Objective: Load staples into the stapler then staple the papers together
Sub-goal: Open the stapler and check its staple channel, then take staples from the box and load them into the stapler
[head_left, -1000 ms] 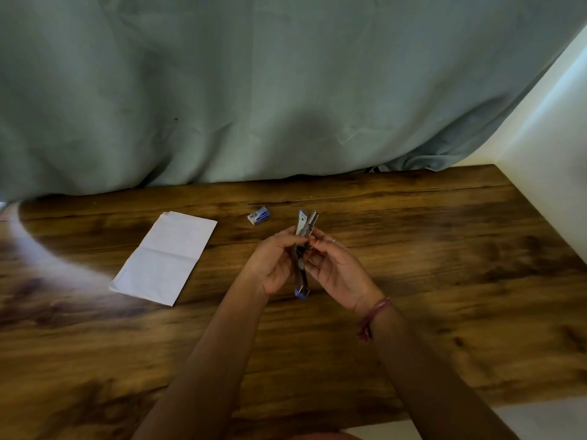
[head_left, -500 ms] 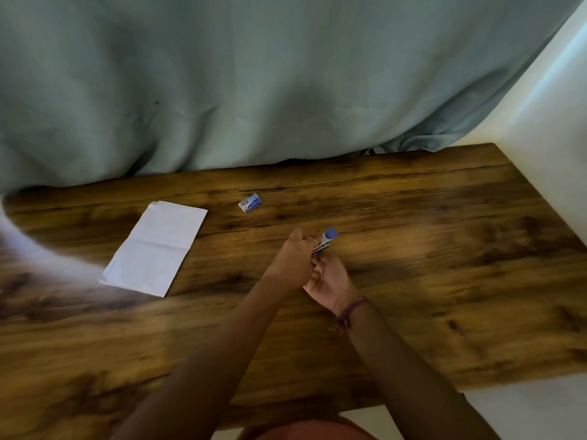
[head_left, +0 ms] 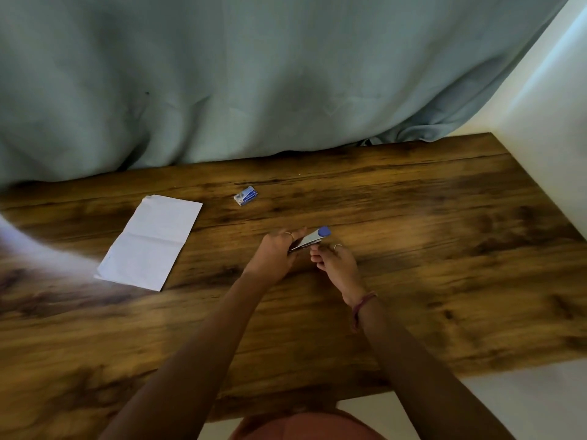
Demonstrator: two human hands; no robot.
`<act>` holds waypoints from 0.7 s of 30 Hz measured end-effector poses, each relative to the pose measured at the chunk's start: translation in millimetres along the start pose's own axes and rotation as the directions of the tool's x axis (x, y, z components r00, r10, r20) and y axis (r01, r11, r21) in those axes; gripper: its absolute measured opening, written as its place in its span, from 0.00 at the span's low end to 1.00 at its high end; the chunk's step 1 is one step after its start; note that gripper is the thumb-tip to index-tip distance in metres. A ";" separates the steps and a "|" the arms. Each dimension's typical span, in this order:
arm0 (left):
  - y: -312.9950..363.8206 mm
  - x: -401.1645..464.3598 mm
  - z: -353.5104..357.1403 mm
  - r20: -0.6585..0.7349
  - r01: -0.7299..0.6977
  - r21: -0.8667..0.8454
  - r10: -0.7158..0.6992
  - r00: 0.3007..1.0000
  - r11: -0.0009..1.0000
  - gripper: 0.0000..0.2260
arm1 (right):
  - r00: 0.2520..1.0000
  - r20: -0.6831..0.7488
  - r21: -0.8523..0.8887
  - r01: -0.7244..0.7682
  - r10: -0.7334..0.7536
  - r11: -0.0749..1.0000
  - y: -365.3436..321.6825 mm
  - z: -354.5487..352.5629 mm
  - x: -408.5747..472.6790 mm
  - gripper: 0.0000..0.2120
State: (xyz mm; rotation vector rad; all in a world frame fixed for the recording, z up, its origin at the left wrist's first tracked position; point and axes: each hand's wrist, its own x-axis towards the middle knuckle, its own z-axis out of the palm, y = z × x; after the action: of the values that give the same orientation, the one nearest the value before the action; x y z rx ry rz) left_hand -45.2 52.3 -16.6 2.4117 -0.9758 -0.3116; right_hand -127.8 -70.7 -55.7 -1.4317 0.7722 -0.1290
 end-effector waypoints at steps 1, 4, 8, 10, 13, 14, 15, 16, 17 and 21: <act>-1.9 -0.4 -0.3 -0.003 0.025 -0.015 -0.025 1.000 1.000 0.24 | 0.999 -0.012 -0.047 0.038 -0.039 0.998 -0.1 -2.7 -0.4 0.08; -10.9 -0.7 -4.4 0.007 0.149 -0.148 -0.150 0.989 0.978 0.23 | 0.982 -0.042 -0.225 0.169 -0.183 0.960 -0.8 -11.0 -0.3 0.08; -26.0 -0.7 -16.8 -0.061 0.225 -0.426 -0.276 0.959 0.876 0.22 | 0.911 0.014 -0.499 0.363 -0.412 0.787 0.1 -21.0 -4.2 0.11; -34.5 -0.9 -23.9 -0.122 0.208 -0.502 -0.308 0.944 0.839 0.22 | 0.828 0.133 -0.665 0.483 -0.545 0.570 4.7 -26.3 -5.9 0.14; -44.4 -2.9 -29.8 -0.106 0.229 -0.678 -0.401 0.910 0.699 0.19 | 0.821 0.298 -0.839 0.469 -0.487 0.276 13.2 -31.3 -6.0 0.16; -45.4 -3.3 -31.4 -0.053 0.228 -0.820 -0.466 0.883 0.525 0.17 | 0.838 0.307 -0.865 0.443 -0.451 0.235 15.6 -31.7 -5.6 0.16; -45.1 -3.9 -33.6 0.040 0.221 -0.934 -0.533 0.845 0.280 0.15 | 0.847 0.303 -0.877 0.428 -0.437 0.220 17.4 -31.7 -5.3 0.16; -44.5 -5.5 -36.2 0.150 0.203 -0.979 -0.576 0.804 0.029 0.13 | 0.848 0.296 -0.880 0.421 -0.439 0.220 18.3 -31.2 -5.2 0.16; -44.8 -7.3 -38.3 0.248 0.179 -0.968 -0.589 0.769 -0.173 0.12 | 0.845 0.291 -0.880 0.421 -0.449 0.221 18.1 -30.6 -5.4 0.16; -49.9 -19.0 -40.8 0.440 0.071 -0.804 -0.511 0.738 -0.590 0.12 | 0.841 0.282 -0.883 0.416 -0.462 0.218 15.3 -29.2 -4.5 0.14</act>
State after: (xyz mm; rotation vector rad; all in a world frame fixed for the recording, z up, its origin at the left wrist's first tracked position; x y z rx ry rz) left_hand -13.9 111.2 -8.9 0.6484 0.5734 -0.6622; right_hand -152.7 -90.1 -66.3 -2.7996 0.3879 -0.1681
